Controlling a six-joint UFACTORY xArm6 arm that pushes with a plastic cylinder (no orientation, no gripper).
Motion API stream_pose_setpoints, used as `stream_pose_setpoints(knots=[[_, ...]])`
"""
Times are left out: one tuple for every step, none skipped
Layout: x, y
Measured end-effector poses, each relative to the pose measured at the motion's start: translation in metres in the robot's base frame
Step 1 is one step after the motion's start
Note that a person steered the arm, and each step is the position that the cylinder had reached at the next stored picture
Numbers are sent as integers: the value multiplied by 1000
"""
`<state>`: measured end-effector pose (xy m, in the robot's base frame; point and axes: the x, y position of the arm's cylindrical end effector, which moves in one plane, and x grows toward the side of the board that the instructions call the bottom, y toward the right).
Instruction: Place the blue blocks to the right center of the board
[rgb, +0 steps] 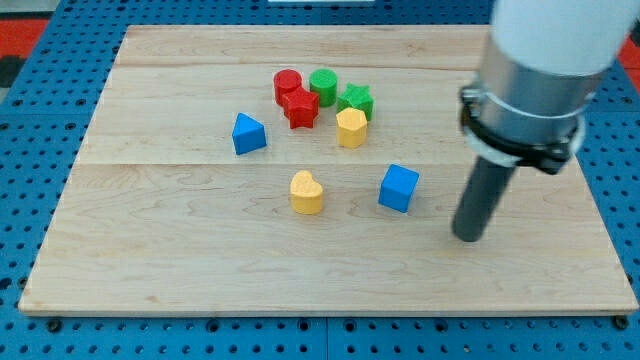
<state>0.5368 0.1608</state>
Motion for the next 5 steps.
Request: stream_pose_setpoints(knots=[[-9, 14], [-11, -65], [-17, -93], [-42, -42], [-74, -53]])
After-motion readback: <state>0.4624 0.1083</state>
